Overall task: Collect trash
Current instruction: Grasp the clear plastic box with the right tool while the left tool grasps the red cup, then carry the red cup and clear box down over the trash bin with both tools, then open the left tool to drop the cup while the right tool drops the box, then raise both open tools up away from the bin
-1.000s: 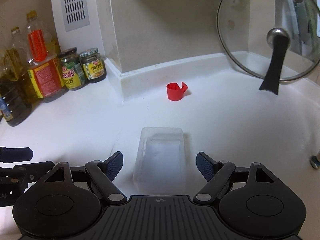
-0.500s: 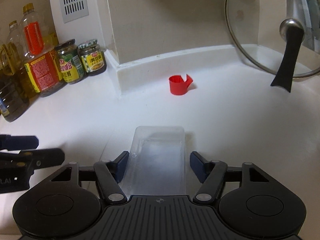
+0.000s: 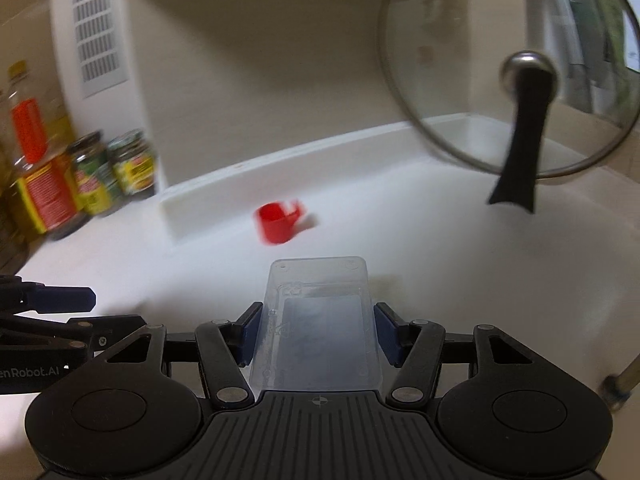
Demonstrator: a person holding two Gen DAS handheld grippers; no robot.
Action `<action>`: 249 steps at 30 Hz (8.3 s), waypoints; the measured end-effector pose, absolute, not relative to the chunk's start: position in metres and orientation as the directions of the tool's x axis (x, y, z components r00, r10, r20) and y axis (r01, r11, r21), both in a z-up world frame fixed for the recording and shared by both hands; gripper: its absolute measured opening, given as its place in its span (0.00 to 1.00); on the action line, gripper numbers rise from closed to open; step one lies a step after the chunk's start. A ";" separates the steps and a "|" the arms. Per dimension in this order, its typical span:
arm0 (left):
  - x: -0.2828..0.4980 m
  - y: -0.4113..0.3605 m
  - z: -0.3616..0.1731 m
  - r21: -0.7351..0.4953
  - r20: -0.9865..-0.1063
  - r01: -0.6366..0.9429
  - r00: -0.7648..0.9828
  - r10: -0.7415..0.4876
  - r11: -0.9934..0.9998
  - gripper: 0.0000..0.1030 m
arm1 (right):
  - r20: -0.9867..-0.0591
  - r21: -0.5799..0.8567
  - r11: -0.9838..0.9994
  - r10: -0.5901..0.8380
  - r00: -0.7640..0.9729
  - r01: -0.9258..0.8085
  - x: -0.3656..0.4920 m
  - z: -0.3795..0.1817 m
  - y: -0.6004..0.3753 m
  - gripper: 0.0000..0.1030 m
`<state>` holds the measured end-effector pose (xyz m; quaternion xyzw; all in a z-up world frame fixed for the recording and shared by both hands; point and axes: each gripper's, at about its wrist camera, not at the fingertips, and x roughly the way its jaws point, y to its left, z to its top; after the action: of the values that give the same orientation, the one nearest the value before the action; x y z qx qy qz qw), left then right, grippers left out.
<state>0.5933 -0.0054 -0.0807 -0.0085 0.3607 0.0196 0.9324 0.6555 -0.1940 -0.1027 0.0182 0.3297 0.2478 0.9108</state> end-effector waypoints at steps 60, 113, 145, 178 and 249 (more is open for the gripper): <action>0.543 -0.002 -0.054 0.055 -0.657 0.053 0.754 -0.004 0.997 0.29 | -0.532 0.256 0.871 0.488 0.692 -0.419 0.586 -0.066 -0.217 0.57; 0.266 0.012 -0.126 -0.093 -0.798 -0.064 0.601 -0.036 0.994 0.29 | -0.699 0.368 0.801 0.573 0.428 -0.472 0.314 -0.149 -0.195 0.57; 0.302 0.019 -0.284 -0.073 -0.906 -0.075 0.422 -0.034 0.995 0.30 | -0.783 0.394 0.824 0.533 0.322 -0.407 0.332 -0.263 -0.178 0.57; 0.301 0.039 -0.287 -0.077 -0.903 -0.093 0.428 -0.030 0.993 0.47 | -0.794 0.398 0.826 0.528 0.302 -0.400 0.349 -0.303 -0.146 0.57; 0.147 -0.015 -0.053 -0.040 -0.758 -0.165 0.648 0.077 0.986 0.63 | -0.672 0.355 0.806 0.572 0.471 -0.473 0.201 -0.098 -0.229 0.73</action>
<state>0.1470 -0.0150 -0.0527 -0.0526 0.4144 0.0667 0.9061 0.2009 -0.2285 -0.0985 0.0600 0.4140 0.3054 0.8554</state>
